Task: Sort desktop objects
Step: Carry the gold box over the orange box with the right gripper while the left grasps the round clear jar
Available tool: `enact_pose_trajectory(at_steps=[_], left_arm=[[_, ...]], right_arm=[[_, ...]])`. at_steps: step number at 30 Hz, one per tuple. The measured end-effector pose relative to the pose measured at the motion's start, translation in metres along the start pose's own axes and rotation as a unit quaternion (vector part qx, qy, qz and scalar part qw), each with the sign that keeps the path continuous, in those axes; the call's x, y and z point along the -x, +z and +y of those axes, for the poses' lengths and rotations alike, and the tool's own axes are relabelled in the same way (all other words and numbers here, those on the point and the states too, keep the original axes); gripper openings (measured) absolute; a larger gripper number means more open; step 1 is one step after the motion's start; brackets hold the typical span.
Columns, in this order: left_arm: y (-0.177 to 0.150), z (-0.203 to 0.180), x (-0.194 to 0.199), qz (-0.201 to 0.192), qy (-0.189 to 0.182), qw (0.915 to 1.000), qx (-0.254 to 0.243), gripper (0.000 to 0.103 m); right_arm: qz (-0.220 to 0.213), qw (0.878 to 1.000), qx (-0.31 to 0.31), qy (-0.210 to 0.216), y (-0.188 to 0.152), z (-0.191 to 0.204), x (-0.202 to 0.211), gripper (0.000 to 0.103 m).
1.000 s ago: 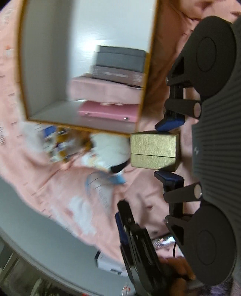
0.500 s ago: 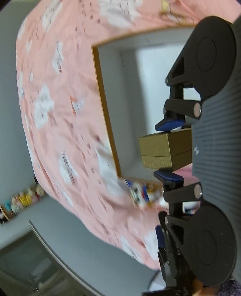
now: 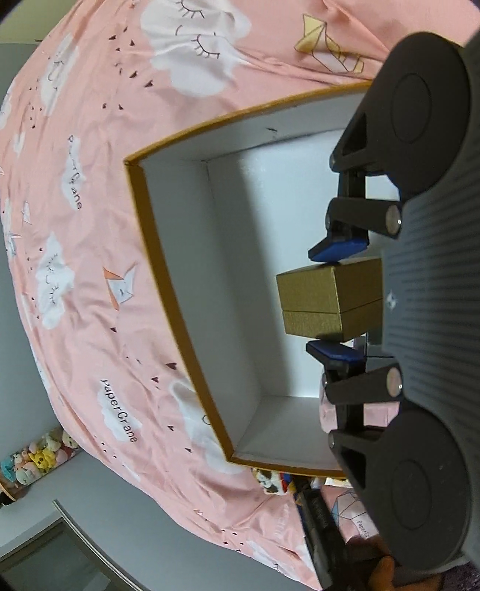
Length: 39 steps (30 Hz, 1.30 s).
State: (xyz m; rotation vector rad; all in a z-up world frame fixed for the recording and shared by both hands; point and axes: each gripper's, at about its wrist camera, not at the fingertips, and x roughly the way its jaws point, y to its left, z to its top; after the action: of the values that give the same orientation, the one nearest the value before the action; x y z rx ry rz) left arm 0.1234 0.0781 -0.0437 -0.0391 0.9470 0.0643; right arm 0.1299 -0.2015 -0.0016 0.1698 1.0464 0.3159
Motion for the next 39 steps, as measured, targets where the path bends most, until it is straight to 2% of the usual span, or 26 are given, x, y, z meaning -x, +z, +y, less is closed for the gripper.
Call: enact_pose_trajectory(at_steps=[1, 2, 4, 7, 11, 13, 18, 21, 23, 25, 27, 29, 33, 36, 39], left_arm=[[0.002, 0.004, 0.003, -0.001, -0.003, 1.0, 0.005, 0.027], [0.003, 0.006, 0.007, -0.006, 0.001, 1.0, 0.003, 0.025], [0.004, 0.014, 0.022, -0.023, 0.007, 0.9997, 0.004, 0.023], [0.005, 0.028, 0.048, -0.038, -0.007, 0.999, 0.02, 0.022], [-0.003, 0.038, 0.075, -0.041, 0.0, 0.9991, 0.012, 0.022], [-0.012, 0.042, 0.079, -0.027, -0.002, 0.9996, 0.006, 0.022], [-0.033, 0.043, 0.065, 0.038, 0.006, 0.9992, -0.011, 0.022], [-0.042, 0.04, 0.058, 0.075, 0.004, 0.9968, -0.028, 0.024], [-0.049, 0.036, 0.051, 0.098, 0.002, 0.9943, -0.041, 0.029], [-0.049, 0.033, 0.05, 0.099, 0.01, 0.9936, -0.053, 0.031], [-0.049, 0.032, 0.056, 0.093, 0.006, 0.9937, -0.062, 0.038], [-0.043, 0.031, 0.066, 0.085, -0.007, 0.9941, -0.068, 0.053], [-0.011, 0.031, 0.087, 0.047, -0.046, 0.9952, -0.073, 0.055], [0.018, 0.028, 0.081, 0.024, -0.06, 0.9941, -0.087, 0.058], [0.045, 0.03, 0.048, 0.049, -0.1, 0.9896, -0.091, 0.059]], right_arm=[[0.001, 1.0, 0.001, -0.001, 0.0, 0.0, -0.002, 0.049], [0.001, 1.0, 0.002, -0.002, -0.001, -0.001, -0.003, 0.049], [0.003, 1.0, 0.002, -0.002, 0.0, -0.002, -0.007, 0.049], [0.006, 1.0, 0.0, 0.002, 0.002, -0.005, -0.012, 0.049], [0.008, 1.0, 0.0, 0.002, 0.003, -0.006, -0.016, 0.049], [0.011, 1.0, -0.001, 0.005, 0.004, -0.007, -0.018, 0.049], [0.021, 1.0, -0.002, 0.008, 0.006, -0.005, -0.025, 0.049], [0.024, 1.0, 0.0, 0.01, 0.004, -0.004, -0.025, 0.049], [0.029, 1.0, 0.0, 0.011, 0.002, -0.004, -0.026, 0.049], [0.033, 0.999, -0.001, 0.01, 0.0, -0.005, -0.029, 0.049], [0.036, 0.999, -0.001, 0.009, -0.001, -0.006, -0.031, 0.049], [0.036, 0.999, -0.001, 0.008, 0.0, -0.007, -0.031, 0.049], [0.028, 1.0, 0.008, -0.001, 0.003, -0.006, -0.031, 0.049], [0.027, 1.0, 0.015, 0.003, 0.006, -0.004, -0.034, 0.049], [0.027, 0.999, 0.027, 0.009, 0.009, 0.0, -0.035, 0.049]])
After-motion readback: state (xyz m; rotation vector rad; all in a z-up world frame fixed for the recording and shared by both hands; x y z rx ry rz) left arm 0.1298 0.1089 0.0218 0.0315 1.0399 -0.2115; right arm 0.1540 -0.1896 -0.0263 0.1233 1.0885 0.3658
